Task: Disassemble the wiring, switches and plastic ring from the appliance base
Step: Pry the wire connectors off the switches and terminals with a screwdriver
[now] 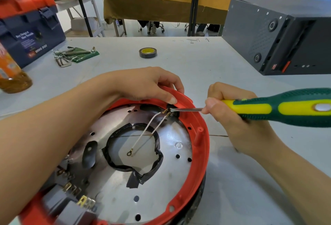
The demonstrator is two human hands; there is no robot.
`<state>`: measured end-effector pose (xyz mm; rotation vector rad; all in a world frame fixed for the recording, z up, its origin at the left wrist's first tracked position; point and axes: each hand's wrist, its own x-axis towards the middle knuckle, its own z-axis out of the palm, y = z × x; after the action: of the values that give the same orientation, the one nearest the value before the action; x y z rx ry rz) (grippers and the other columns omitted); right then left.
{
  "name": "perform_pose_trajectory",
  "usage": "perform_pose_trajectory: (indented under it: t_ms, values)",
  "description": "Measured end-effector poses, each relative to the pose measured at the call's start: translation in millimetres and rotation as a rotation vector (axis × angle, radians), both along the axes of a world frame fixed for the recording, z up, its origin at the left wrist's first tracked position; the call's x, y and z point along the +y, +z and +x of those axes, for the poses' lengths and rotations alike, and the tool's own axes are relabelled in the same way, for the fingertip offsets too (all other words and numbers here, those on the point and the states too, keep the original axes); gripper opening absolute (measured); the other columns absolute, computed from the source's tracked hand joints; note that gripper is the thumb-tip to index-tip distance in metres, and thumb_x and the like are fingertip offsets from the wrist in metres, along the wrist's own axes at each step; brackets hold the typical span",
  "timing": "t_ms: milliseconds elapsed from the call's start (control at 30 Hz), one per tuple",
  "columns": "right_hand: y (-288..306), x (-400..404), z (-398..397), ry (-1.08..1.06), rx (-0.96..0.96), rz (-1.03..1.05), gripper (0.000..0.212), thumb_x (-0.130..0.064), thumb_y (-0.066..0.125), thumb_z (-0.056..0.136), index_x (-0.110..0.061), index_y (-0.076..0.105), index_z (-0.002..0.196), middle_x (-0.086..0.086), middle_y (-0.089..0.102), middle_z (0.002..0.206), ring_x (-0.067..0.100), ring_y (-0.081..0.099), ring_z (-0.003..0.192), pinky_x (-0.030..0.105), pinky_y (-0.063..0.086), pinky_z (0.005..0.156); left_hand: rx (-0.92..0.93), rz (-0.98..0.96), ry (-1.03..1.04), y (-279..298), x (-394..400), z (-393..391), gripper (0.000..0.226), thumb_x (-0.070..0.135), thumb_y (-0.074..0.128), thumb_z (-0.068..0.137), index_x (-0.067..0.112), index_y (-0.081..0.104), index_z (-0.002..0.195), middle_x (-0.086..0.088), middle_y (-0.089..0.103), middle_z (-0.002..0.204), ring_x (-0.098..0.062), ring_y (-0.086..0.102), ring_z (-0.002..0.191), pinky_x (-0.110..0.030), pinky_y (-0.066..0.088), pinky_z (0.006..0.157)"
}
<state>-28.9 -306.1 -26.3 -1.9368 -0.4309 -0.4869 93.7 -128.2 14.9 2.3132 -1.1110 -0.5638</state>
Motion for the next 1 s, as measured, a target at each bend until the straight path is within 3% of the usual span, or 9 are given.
perform_pose_trajectory:
  t_ms: [100, 200, 300, 600, 733, 867, 1000]
  values:
    - [-1.8, -2.3, 4.7, 0.0, 0.012, 0.068, 0.035, -0.035, 0.049, 0.079, -0.005, 0.046, 0.06, 0.017, 0.035, 0.056, 0.033, 0.034, 0.055, 0.037, 0.029, 0.051, -0.002, 0.002, -0.004, 0.4, 0.0, 0.1, 0.016, 0.019, 0.065, 0.087, 0.025, 0.065, 0.102, -0.003, 0.069, 0.095, -0.021, 0.064, 0.089, -0.045, 0.048, 0.091]
    - [-1.7, -1.5, 10.0, -0.034, 0.053, 0.1, 0.026, -0.035, 0.049, 0.076, -0.021, 0.048, 0.055, 0.019, 0.035, 0.057, 0.036, 0.035, 0.059, 0.04, 0.029, 0.053, -0.003, 0.001, -0.009, 0.0, -0.3, 0.0, 0.016, 0.018, 0.065, 0.088, 0.026, 0.065, 0.101, -0.001, 0.069, 0.094, -0.019, 0.064, 0.088, -0.043, 0.049, 0.091]
    - [-0.4, -1.3, 10.1, -0.022, 0.061, 0.084, 0.026, -0.036, 0.049, 0.077, -0.021, 0.048, 0.055, 0.02, 0.034, 0.058, 0.037, 0.034, 0.059, 0.04, 0.028, 0.053, -0.004, -0.002, -0.002, -0.6, 1.1, 0.6, 0.015, 0.02, 0.065, 0.088, 0.027, 0.065, 0.101, 0.0, 0.069, 0.093, -0.018, 0.064, 0.087, -0.042, 0.049, 0.09]
    - [5.2, -2.8, 4.1, -0.011, -0.015, 0.076, 0.037, -0.038, 0.049, 0.081, -0.007, 0.051, 0.061, 0.014, 0.036, 0.055, 0.03, 0.035, 0.053, 0.034, 0.028, 0.051, -0.043, -0.002, 0.015, -1.5, 2.1, -2.6, 0.018, 0.023, 0.065, 0.088, 0.029, 0.064, 0.105, 0.001, 0.07, 0.096, -0.017, 0.064, 0.09, -0.042, 0.047, 0.093]
    - [6.8, -4.9, 3.2, -0.041, -0.07, 0.108, 0.04, -0.035, 0.047, 0.082, -0.002, 0.05, 0.059, 0.0, 0.036, 0.051, 0.011, 0.035, 0.049, 0.02, 0.029, 0.051, -0.026, 0.01, 0.036, 0.3, 3.1, -2.4, 0.016, 0.022, 0.063, 0.09, 0.026, 0.064, 0.105, 0.006, 0.072, 0.095, -0.012, 0.066, 0.09, -0.038, 0.048, 0.094]
    - [6.3, -2.6, 1.1, -0.034, -0.069, 0.043, 0.038, -0.034, 0.048, 0.083, -0.004, 0.046, 0.059, 0.012, 0.036, 0.054, 0.008, 0.032, 0.047, 0.016, 0.029, 0.047, -0.007, 0.008, 0.039, 2.8, 4.3, -3.4, 0.017, 0.018, 0.058, 0.093, 0.024, 0.067, 0.106, 0.008, 0.072, 0.099, -0.012, 0.067, 0.095, -0.037, 0.048, 0.097]
    - [6.4, -1.6, 0.9, -0.031, -0.097, -0.005, 0.042, -0.033, 0.048, 0.085, 0.002, 0.046, 0.06, 0.013, 0.038, 0.055, 0.011, 0.033, 0.046, 0.012, 0.029, 0.047, -0.065, 0.028, 0.055, 5.0, 5.5, -2.9, 0.019, 0.024, 0.061, 0.091, 0.034, 0.066, 0.106, 0.009, 0.071, 0.101, -0.008, 0.065, 0.095, -0.036, 0.047, 0.097]
